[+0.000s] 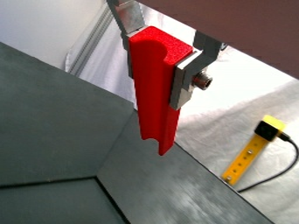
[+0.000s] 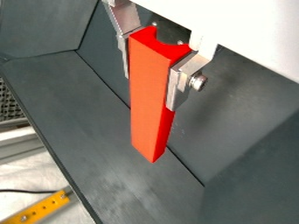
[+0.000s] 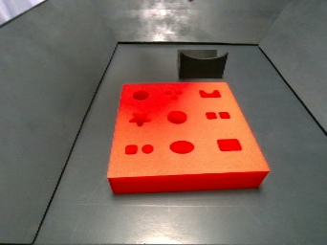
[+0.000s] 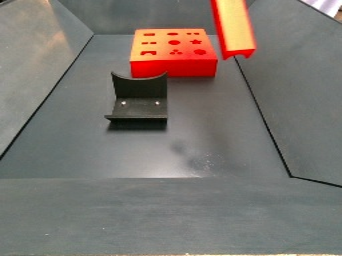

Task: Pick up the arch object. Move up. Place the arch object on the fixture. Regrasp the arch object. Rotate the arch object. Move to above the board. Insert the arch object.
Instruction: Rotate the arch object.

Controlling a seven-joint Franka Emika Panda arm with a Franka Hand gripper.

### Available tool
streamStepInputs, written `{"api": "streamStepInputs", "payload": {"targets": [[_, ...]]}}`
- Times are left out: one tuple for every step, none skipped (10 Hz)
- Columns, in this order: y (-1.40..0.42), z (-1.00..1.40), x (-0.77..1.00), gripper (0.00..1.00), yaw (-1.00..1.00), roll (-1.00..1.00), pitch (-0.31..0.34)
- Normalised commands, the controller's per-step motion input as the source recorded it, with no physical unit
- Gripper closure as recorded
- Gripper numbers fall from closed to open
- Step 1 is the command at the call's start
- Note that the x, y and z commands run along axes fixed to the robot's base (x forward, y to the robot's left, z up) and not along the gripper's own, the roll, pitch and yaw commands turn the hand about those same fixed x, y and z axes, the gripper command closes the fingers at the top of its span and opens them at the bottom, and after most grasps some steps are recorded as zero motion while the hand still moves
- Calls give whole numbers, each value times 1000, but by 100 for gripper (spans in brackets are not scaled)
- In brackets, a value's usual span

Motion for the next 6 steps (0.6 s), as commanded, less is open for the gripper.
{"api": "streamStepInputs", "payload": {"targets": [[0, 0, 0, 100, -1000, -967, -128], [27, 3, 73, 100, -1000, -966, -108], [61, 28, -3, 100, -1000, -963, -67], [29, 32, -44, 100, -1000, -941, -5], [25, 11, -15, 100, -1000, -925, 64], [26, 6, -3, 100, -1000, -921, 100]]}}
